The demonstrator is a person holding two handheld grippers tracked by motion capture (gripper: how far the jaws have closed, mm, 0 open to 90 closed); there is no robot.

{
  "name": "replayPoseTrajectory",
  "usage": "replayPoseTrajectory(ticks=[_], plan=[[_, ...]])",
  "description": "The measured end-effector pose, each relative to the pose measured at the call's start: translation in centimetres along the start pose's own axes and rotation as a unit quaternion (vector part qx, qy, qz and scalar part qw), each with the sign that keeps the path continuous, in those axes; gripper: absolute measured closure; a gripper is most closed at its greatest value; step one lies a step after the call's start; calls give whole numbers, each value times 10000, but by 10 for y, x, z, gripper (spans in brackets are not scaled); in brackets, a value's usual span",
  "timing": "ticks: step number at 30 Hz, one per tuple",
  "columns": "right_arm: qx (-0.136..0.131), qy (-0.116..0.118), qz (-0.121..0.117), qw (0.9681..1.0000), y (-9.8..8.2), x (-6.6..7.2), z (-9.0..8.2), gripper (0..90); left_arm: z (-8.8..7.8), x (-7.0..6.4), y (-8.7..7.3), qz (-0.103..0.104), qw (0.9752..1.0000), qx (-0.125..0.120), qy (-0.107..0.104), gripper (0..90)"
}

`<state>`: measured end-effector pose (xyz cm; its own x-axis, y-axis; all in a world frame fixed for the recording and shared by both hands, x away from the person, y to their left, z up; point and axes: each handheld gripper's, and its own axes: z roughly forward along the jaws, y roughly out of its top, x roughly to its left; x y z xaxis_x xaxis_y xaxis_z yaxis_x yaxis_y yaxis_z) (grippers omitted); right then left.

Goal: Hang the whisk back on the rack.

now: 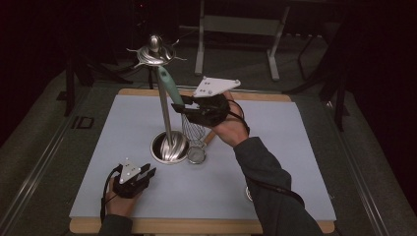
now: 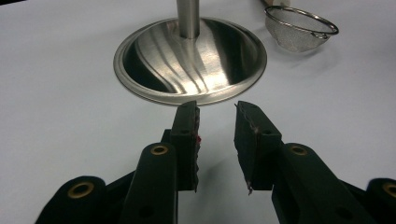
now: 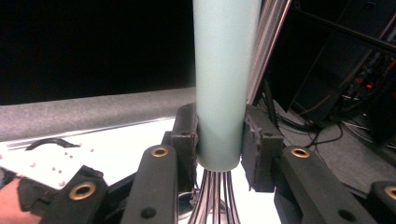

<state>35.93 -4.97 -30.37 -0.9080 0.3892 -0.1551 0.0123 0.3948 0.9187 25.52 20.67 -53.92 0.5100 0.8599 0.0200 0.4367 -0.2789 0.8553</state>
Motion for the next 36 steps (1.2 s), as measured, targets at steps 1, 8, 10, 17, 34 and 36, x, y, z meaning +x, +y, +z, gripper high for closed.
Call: replayPoseTrajectory(ticks=[1,8,10,17,34,36], plan=[[22,-23,-3,10000,1,1,1,681,0,0,0,1,10000,2,-4,701],[78,-134,-2,9999,2,2,10,627,0,0,0,0,10000,-2,-8,701],[77,-109,-4,9999,2,3,10,623,0,0,0,-6,10000,-2,-11,701],[86,5,15,10000,1,3,7,604,0,0,0,-1,10000,2,-4,700],[564,74,36,9984,-10,-5,0,603,0,0,0,-4,10000,33,11,690],[659,100,22,9978,-12,-6,-1,603,0,0,0,-7,10000,26,13,690]])
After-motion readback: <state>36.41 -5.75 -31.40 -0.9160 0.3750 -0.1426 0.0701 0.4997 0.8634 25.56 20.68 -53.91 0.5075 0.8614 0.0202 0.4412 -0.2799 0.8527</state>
